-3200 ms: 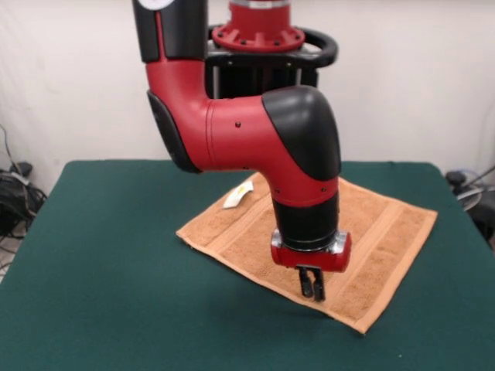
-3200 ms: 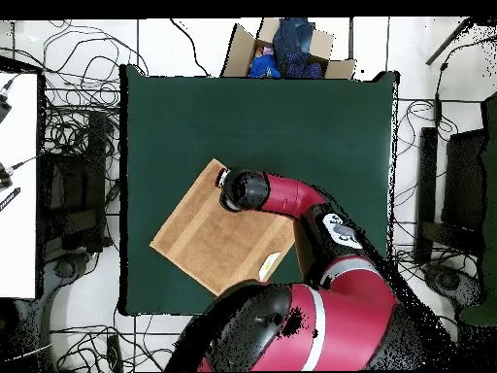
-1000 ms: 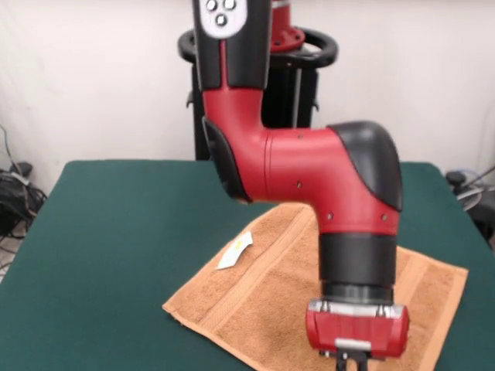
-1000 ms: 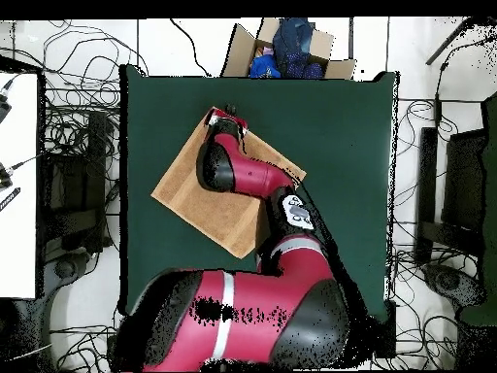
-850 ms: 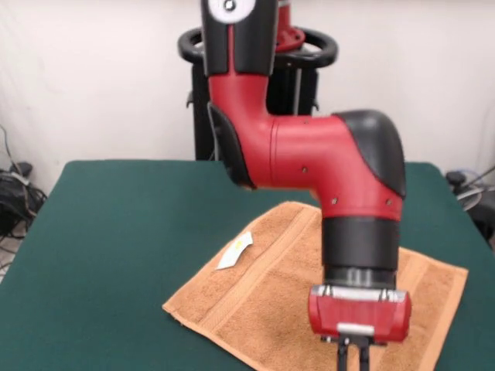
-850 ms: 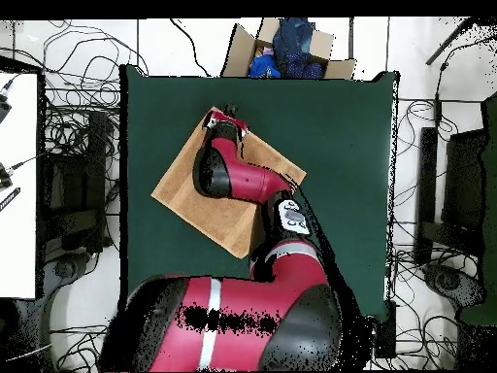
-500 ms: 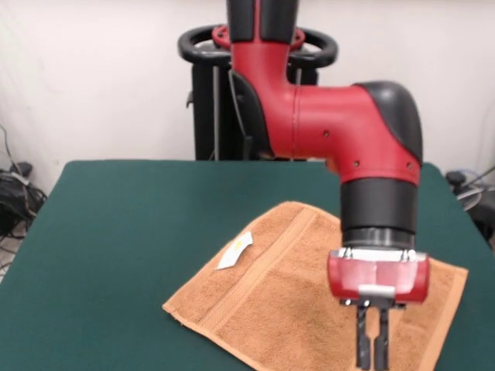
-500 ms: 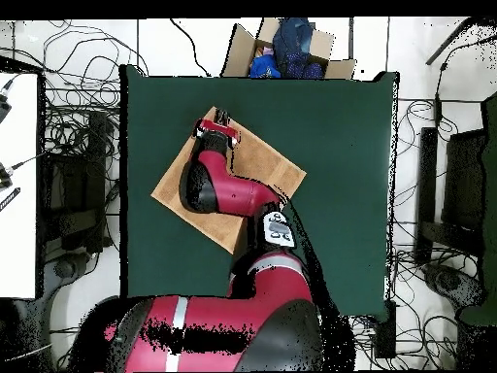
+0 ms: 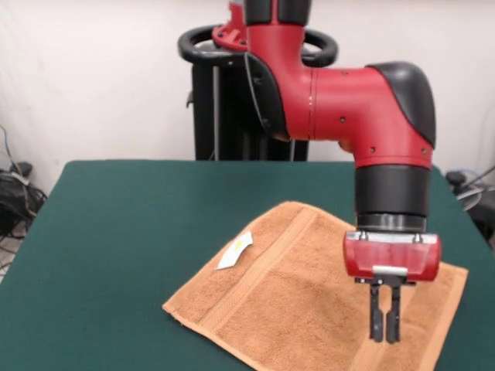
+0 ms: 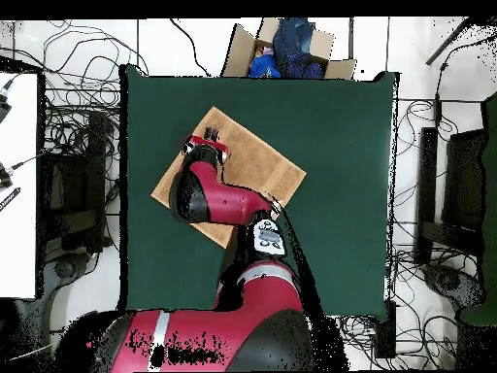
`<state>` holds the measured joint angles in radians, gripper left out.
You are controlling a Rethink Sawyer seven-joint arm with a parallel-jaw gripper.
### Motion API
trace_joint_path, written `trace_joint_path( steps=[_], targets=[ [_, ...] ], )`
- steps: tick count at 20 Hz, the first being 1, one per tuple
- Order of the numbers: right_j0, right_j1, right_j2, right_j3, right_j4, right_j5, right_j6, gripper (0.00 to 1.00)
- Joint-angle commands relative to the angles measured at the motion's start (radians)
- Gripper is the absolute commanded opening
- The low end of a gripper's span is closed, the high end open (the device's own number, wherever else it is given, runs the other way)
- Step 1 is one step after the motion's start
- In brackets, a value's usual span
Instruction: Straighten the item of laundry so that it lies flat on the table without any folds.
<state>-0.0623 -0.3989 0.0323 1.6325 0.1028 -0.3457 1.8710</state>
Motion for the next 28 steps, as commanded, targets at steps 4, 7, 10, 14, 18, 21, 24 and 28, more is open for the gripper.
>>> trace_joint_path(
  steps=[4, 7, 10, 14, 18, 21, 24, 28],
  targets=[
    [0.136, 0.014, -0.212, 0.015, 0.068, 0.491, 0.063, 0.00],
    [0.164, 0.012, -0.250, 0.004, 0.039, 0.561, 0.086, 0.00],
    [0.183, 0.007, -0.274, -0.004, 0.008, 0.618, 0.110, 0.00],
    [0.202, -0.020, -0.297, 0.005, -0.011, 0.661, 0.129, 0.00],
    [0.207, -0.033, -0.310, 0.016, -0.019, 0.671, 0.131, 0.00],
    [0.215, -0.027, -0.323, 0.005, -0.018, 0.691, 0.130, 0.00],
    [0.238, -0.021, -0.369, -0.011, -0.032, 0.786, 0.111, 0.00],
    [0.228, -0.004, -0.361, -0.008, -0.033, 0.810, 0.095, 0.00]
  ],
)
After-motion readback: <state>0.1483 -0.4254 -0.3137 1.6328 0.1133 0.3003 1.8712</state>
